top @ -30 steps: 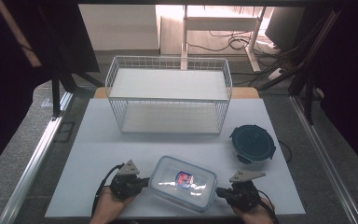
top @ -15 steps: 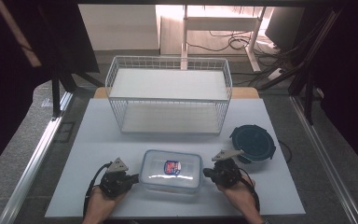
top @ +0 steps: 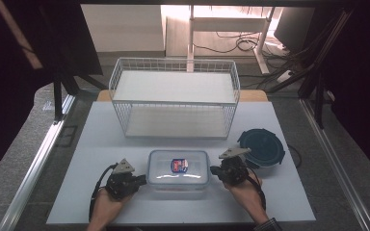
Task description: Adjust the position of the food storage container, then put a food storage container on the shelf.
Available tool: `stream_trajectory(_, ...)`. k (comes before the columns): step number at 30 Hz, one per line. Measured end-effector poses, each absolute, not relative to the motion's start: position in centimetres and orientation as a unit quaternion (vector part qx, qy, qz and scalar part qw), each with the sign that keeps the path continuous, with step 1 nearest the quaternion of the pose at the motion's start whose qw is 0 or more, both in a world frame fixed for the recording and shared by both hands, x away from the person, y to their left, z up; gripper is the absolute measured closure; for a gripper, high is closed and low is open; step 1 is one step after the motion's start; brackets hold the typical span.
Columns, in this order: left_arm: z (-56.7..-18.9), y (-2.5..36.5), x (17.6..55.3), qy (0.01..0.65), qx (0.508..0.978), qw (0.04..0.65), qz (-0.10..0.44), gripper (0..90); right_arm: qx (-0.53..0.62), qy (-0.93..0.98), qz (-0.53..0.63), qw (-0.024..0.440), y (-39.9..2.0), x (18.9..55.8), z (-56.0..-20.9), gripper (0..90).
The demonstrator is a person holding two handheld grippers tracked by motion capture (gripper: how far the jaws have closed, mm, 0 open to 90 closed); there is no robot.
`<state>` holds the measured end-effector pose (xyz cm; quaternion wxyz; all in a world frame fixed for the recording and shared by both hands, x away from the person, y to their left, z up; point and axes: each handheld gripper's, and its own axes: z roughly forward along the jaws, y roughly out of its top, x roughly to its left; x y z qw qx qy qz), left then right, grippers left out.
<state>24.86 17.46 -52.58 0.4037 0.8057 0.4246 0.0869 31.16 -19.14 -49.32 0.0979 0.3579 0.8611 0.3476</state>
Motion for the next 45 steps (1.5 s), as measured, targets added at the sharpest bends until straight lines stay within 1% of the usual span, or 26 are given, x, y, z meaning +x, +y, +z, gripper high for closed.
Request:
stream_trajectory(1,-52.5,17.7,24.7,0.425,0.805,0.405,0.087,74.9,0.355,0.860,0.349,0.110,-19.5,30.8,-49.1,88.7)
stream_trajectory(3,-52.4,18.1,24.4,0.424,0.802,0.410,0.089,66.9,0.354,0.859,0.352,0.114,-19.7,30.7,-49.0,87.8)
stream_trajectory(4,-52.3,18.4,24.1,0.422,0.802,0.412,0.092,66.9,0.353,0.857,0.356,0.117,-20.0,30.5,-48.9,86.0)
stream_trajectory(8,-52.2,19.1,23.3,0.420,0.806,0.402,0.111,48.5,0.354,0.849,0.372,0.122,-21.5,29.5,-48.5,78.1)
stream_trajectory(9,-52.3,19.3,23.2,0.422,0.806,0.401,0.109,39.0,0.352,0.847,0.378,0.125,-21.9,29.0,-48.3,71.0)
stream_trajectory(10,-52.3,19.5,23.1,0.421,0.806,0.401,0.107,39.0,0.352,0.847,0.378,0.125,-21.9,29.0,-48.3,71.0)
stream_trajectory(11,-52.4,19.7,22.8,0.424,0.805,0.401,0.103,36.1,0.351,0.847,0.378,0.127,-22.1,28.7,-48.2,67.5)
stream_trajectory(13,-52.4,20.1,22.5,0.426,0.804,0.403,0.098,28.2,0.349,0.844,0.386,0.127,-22.4,28.2,-48.0,58.0)
stream_trajectory(14,-52.5,20.2,22.4,0.425,0.804,0.404,0.096,26.1,0.347,0.844,0.388,0.127,-22.5,28.0,-48.0,53.8)
stream_trajectory(15,-52.5,20.3,22.2,0.426,0.803,0.406,0.095,23.9,0.344,0.845,0.391,0.126,-22.6,27.8,-48.0,47.6)
stream_trajectory(18,-52.4,20.5,21.7,0.421,0.801,0.415,0.094,18.8,0.340,0.845,0.394,0.126,-22.8,27.1,-48.3,36.9)
stream_trajectory(20,-52.4,20.6,21.4,0.418,0.801,0.416,0.096,11.6,0.339,0.843,0.398,0.124,-23.1,26.7,-48.3,29.2)
stream_trajectory(21,-52.5,20.6,21.1,0.416,0.803,0.416,0.098,9.7,0.340,0.841,0.401,0.123,-23.2,26.5,-48.3,26.2)
stream_trajectory(23,-52.6,20.7,20.9,0.418,0.801,0.417,0.099,7.1,0.338,0.837,0.414,0.122,-23.6,26.1,-48.4,18.5)
stream_trajectory(25,-52.8,21.0,20.8,0.422,0.798,0.421,0.094,6.6,0.334,0.837,0.415,0.124,-23.8,25.8,-48.5,13.0)
stream_trajectory(26,-53.0,21.1,20.8,0.424,0.796,0.421,0.092,6.6,0.332,0.838,0.412,0.132,-23.9,25.6,-48.7,10.1)
stream_trajectory(30,-53.3,21.7,20.9,0.426,0.789,0.433,0.093,5.6,0.322,0.846,0.402,0.138,-24.1,25.2,-49.2,3.7)
stream_trajectory(35,-53.4,22.0,21.0,0.426,0.786,0.437,0.101,4.5,0.320,0.842,0.413,0.135,-24.4,25.2,-49.4,1.1)
stream_trajectory(45,-53.4,21.8,21.1,0.425,0.786,0.437,0.102,5.1,0.324,0.841,0.411,0.137,-24.4,25.3,-49.5,1.0)
